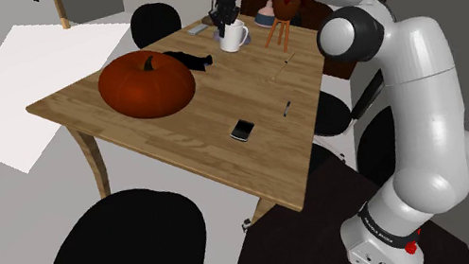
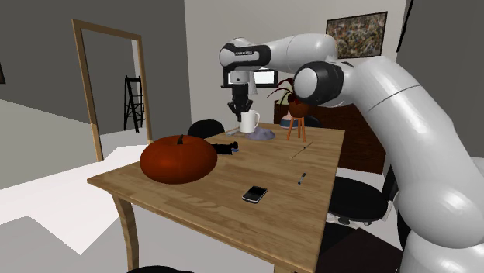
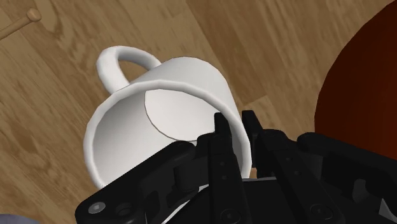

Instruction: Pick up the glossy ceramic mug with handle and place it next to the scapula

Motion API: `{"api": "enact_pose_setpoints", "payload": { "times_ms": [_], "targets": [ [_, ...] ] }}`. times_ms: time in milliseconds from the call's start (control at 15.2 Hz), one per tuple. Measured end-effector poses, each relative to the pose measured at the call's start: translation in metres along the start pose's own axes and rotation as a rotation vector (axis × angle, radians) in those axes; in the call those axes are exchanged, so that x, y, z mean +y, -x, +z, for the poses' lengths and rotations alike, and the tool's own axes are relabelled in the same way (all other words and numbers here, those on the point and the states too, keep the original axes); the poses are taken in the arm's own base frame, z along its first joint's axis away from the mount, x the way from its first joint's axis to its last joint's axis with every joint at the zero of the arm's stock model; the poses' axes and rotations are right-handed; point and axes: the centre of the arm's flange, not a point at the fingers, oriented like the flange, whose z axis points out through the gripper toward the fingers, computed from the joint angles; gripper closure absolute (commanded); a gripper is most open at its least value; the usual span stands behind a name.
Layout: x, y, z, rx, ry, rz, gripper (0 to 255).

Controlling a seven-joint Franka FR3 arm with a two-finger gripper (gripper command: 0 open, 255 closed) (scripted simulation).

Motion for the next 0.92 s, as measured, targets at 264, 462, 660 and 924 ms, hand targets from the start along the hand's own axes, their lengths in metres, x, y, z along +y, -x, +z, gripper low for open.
{"api": "enact_pose_setpoints", "payload": {
  "times_ms": [264, 462, 660, 924],
  "targets": [
    [0.008, -0.006, 0.018, -0.004, 0.0, 0.0, 255],
    [0.006, -0.005, 0.034, -0.003, 0.0, 0.0, 255],
    [0.005, -0.003, 0.051, -0.003, 0.0, 0.0, 255],
    [0.003, -0.003, 0.07, -0.003, 0.0, 0.0, 255]
  ]
}}
